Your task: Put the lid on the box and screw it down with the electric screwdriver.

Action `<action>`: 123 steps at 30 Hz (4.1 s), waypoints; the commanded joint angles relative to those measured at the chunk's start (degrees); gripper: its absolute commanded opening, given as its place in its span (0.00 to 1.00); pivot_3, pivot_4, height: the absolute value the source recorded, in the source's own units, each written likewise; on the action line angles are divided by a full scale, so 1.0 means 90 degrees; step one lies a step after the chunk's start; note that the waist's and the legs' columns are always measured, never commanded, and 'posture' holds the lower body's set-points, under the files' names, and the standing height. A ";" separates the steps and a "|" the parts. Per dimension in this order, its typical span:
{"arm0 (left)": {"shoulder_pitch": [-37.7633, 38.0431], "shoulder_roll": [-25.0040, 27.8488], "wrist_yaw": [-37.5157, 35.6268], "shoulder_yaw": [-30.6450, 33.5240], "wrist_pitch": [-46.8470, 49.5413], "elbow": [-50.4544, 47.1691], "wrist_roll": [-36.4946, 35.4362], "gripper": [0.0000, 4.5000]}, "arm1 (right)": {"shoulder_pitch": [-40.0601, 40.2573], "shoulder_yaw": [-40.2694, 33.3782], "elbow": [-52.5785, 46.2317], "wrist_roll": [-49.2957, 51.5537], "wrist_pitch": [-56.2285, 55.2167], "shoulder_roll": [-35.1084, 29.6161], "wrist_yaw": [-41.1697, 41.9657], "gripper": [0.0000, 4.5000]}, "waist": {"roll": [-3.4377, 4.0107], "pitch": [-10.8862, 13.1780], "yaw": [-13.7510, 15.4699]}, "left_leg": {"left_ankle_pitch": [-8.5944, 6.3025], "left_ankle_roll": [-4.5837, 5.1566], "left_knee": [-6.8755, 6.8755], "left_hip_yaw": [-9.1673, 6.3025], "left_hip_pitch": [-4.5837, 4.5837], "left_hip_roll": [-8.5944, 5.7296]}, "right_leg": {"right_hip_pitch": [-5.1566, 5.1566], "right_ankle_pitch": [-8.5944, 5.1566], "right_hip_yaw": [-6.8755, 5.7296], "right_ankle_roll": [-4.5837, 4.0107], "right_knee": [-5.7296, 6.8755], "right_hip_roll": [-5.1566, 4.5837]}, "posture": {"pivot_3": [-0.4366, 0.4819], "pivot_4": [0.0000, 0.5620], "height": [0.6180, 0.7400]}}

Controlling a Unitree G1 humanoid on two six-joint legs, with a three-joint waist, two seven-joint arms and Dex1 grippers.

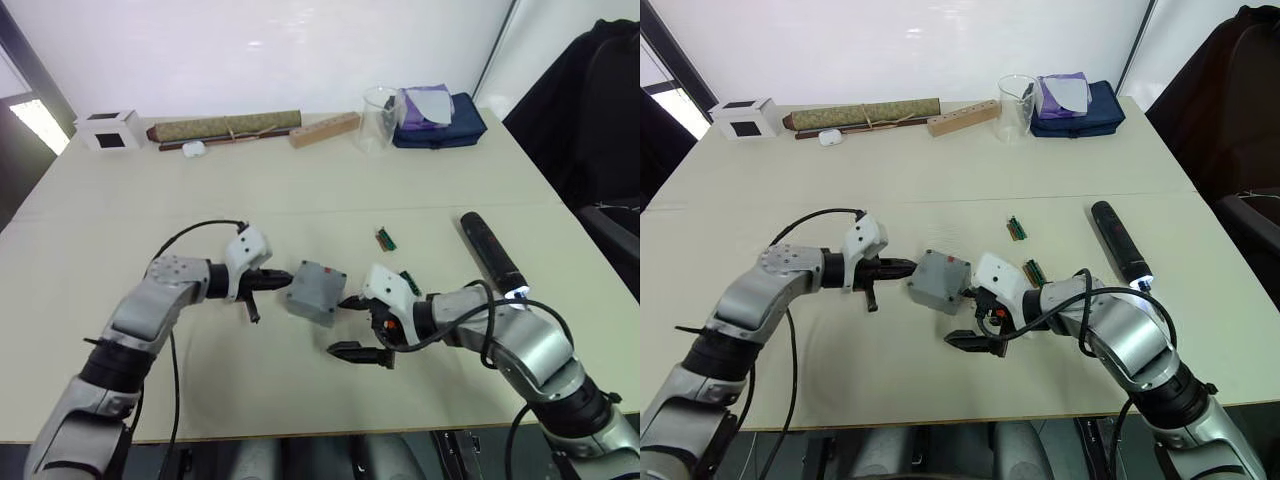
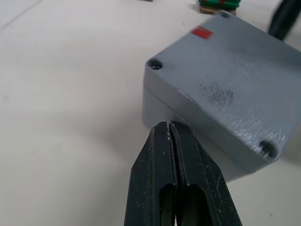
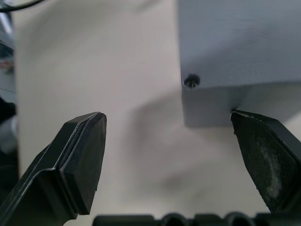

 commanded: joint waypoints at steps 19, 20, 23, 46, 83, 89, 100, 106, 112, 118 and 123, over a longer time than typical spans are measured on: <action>0.1207 0.0721 -0.0139 0.0322 0.0729 -0.1834 -0.0451 0.00 | -0.0985 0.0580 0.1587 -0.1308 -0.2051 -0.0442 0.0791 1.00 | -0.0001 0.0001 0.0017 | 0.0000 0.0000 -0.0003 0.0001 -0.0002 0.0003 | -0.0004 0.0000 -0.0001 0.0000 0.0001 -0.0003 | 0.48 0.27 1.00; 0.1149 0.0631 -0.0061 0.0340 0.0729 -0.1798 -0.0459 0.00 | -0.0955 0.0613 0.1507 -0.1271 -0.2007 -0.0424 0.0856 1.00 | -0.0001 0.0001 0.0014 | 0.0000 0.0000 -0.0001 0.0001 -0.0002 0.0003 | -0.0004 0.0000 -0.0001 0.0000 0.0001 -0.0003 | 0.48 0.27 1.00; 0.1041 0.0486 0.0031 0.0419 0.0748 -0.1728 -0.0537 0.00 | -0.0873 0.0603 0.1265 -0.1147 -0.1834 -0.0404 0.0950 1.00 | -0.0002 0.0001 0.0002 | 0.0000 0.0000 0.0000 0.0002 -0.0003 0.0002 | -0.0004 0.0000 0.0000 0.0000 0.0001 -0.0004 | 0.48 0.27 1.00; 0.0739 0.0404 0.0092 0.0320 0.0122 -0.1078 -0.0108 0.00 | -0.0567 0.0161 0.0248 -0.0655 -0.0836 -0.0235 0.0405 1.00 | -0.0002 0.0001 -0.0014 | 0.0000 0.0000 -0.0002 0.0001 0.0000 0.0002 | -0.0004 0.0000 -0.0001 0.0000 0.0004 -0.0002 | 0.48 0.27 1.00; 0.0615 0.0774 0.0858 0.1409 0.1820 -0.2794 -0.1462 0.00 | -0.2334 -0.1496 0.6476 -0.2081 -0.3980 0.1166 -0.1055 0.77 | -0.0005 0.0003 -0.0176 | 0.0001 -0.0002 -0.0007 0.0003 0.0001 -0.0002 | -0.0005 0.0003 0.0003 -0.0001 0.0015 -0.0009 | 0.48 0.27 1.00; 0.0703 0.0708 0.0987 0.1412 0.1884 -0.2913 -0.1536 0.00 | -0.2474 -0.1571 0.6784 -0.2111 -0.4190 0.1316 -0.1023 0.30 | -0.0005 0.0003 -0.0201 | 0.0001 -0.0002 -0.0011 0.0001 0.0006 -0.0001 | -0.0005 0.0003 0.0002 -0.0002 0.0019 -0.0005 | 0.48 0.27 1.00; 0.0736 0.0710 0.1015 0.1302 0.1798 -0.2854 -0.1506 0.00 | -0.2482 -0.1620 0.6733 -0.2168 -0.4207 0.1439 -0.0903 0.30 | -0.0005 0.0003 -0.0189 | 0.0001 -0.0002 -0.0012 0.0002 0.0006 -0.0002 | -0.0005 0.0003 0.0003 -0.0002 0.0020 -0.0007 | 0.48 0.27 1.00; 0.0756 0.0699 0.1067 0.1243 0.1782 -0.2890 -0.1499 0.00 | -0.2543 -0.1635 0.6846 -0.2203 -0.4262 0.1463 -0.0914 0.30 | -0.0005 0.0003 -0.0190 | 0.0001 -0.0002 -0.0012 0.0002 0.0007 -0.0002 | -0.0005 0.0003 0.0003 -0.0002 0.0020 -0.0007 | 0.48 0.27 1.00; 0.0759 0.0685 0.1076 0.1177 0.1715 -0.2851 -0.1443 0.00 | -0.2732 -0.1631 0.7176 -0.2260 -0.4430 0.1494 -0.0940 0.30 | -0.0004 0.0003 -0.0194 | 0.0001 -0.0002 -0.0012 0.0002 0.0007 -0.0002 | -0.0005 0.0003 0.0003 -0.0002 0.0020 -0.0006 | 0.48 0.27 1.00; 0.0762 0.0668 0.1073 0.1111 0.1641 -0.2799 -0.1387 0.00 | -0.2838 -0.1602 0.7410 -0.2313 -0.4556 0.1523 -0.0924 0.30 | -0.0005 0.0003 -0.0192 | 0.0001 -0.0003 -0.0012 0.0002 0.0007 -0.0002 | -0.0005 0.0003 0.0003 -0.0002 0.0020 -0.0007 | 0.48 0.27 1.00; 0.0743 0.0659 0.1096 0.1098 0.1598 -0.2759 -0.1363 0.00 | -0.2880 -0.1578 0.7530 -0.2360 -0.4606 0.1562 -0.0895 0.30 | -0.0004 0.0003 -0.0193 | 0.0002 -0.0003 -0.0012 0.0002 0.0007 -0.0002 | -0.0005 0.0003 0.0003 -0.0002 0.0020 -0.0007 | 0.48 0.27 1.00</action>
